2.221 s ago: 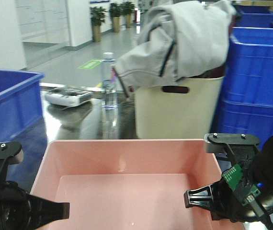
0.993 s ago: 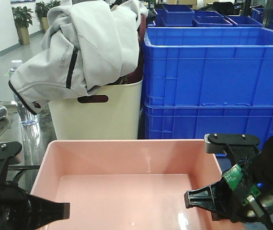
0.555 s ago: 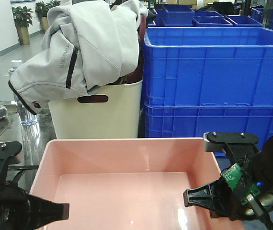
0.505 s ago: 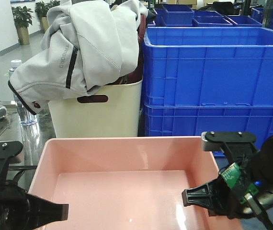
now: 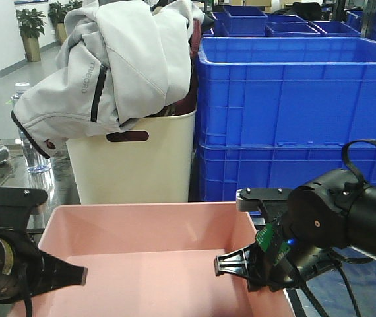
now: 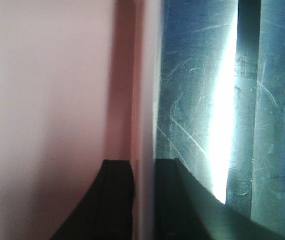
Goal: Grab pink bin and stack on right shelf
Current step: 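Lower the pink bin onto the dark shelf surface with both grippers, then open both grippers and withdraw them from the bin rims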
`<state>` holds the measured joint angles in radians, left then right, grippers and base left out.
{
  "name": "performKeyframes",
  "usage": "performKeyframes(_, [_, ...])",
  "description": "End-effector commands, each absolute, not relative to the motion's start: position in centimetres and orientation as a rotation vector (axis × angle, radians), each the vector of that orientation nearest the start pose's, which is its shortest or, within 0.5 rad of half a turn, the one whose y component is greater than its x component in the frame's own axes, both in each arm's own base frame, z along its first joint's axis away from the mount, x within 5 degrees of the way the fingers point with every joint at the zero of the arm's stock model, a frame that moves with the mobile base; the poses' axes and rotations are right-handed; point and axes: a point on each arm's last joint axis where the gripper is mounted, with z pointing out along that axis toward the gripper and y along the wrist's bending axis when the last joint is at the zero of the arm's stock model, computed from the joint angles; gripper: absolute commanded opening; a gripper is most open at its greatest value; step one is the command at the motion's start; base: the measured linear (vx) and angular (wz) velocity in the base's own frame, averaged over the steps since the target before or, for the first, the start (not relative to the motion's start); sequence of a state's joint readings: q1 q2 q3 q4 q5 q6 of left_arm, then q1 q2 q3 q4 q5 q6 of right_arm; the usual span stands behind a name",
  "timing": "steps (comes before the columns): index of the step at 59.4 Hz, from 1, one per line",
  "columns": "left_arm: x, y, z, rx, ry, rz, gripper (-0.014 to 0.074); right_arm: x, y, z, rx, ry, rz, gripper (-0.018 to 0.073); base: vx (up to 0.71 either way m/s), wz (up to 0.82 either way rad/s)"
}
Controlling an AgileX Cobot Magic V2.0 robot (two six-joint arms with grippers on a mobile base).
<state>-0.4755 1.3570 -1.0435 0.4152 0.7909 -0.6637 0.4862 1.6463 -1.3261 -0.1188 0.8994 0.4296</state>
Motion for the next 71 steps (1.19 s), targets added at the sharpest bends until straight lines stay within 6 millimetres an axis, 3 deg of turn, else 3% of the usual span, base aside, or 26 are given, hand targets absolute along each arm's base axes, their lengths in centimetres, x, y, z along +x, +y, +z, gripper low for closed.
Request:
performKeyframes(1, [26.2, -9.9, 31.9, 0.074, 2.392, 0.045, 0.0359, 31.4, 14.8, 30.7, -0.169, 2.583, 0.117, 0.0333, 0.00, 0.00])
performKeyframes(6, [26.0, -10.0, 32.2, 0.078, 2.388, 0.030, 0.0451, 30.9, 14.7, 31.7, -0.167, 2.552, 0.134, 0.0419, 0.00, 0.00])
performKeyframes(14, [24.3, -9.7, 34.7, 0.153, 2.387, -0.021, 0.0548, 29.0, 13.8, 34.7, -0.208, 2.468, 0.164, 0.0482, 0.00, 0.00])
performKeyframes(20, [22.0, -9.3, 37.3, 0.312, 2.342, -0.076, 0.0558, 26.7, 12.7, 36.7, -0.303, 2.393, 0.164, 0.0482, 0.00, 0.00])
performKeyframes(31, [16.0, -8.1, 40.4, 0.488, 2.173, -0.273, 0.0556, 21.0, 9.8, 37.2, -0.532, 2.249, 0.105, 0.0452, 0.00, 0.00])
performKeyframes(41, [10.6, -6.5, 39.6, 0.630, 2.022, -0.352, 0.0556, 15.7, 7.1, 35.7, -0.611, 2.187, 0.076, 0.0412, 0.00, 0.00])
performKeyframes(56, [6.4, -4.5, 35.3, 0.594, 1.925, -0.394, 0.0507, 10.6, 4.7, 32.9, -0.581, 2.148, 0.125, 0.0291, 0.00, 0.00])
performKeyframes(61, [6.0, -4.2, 34.0, 0.556, 1.887, -0.406, 0.0421, 9.5, 4.1, 32.2, -0.579, 2.129, 0.126, 0.0207, 0.00, 0.00])
performKeyframes(63, [5.7, -4.1, 32.1, 0.553, 1.908, -0.405, 0.0235, 8.5, 3.5, 31.3, -0.578, 2.124, 0.120, 0.0078, 0.00, 0.00])
performKeyframes(71, [5.7, -4.1, 31.8, 0.564, 1.937, -0.403, 0.0134, 8.4, 3.4, 31.1, -0.580, 2.136, 0.115, 0.0015, 0.00, 0.00])
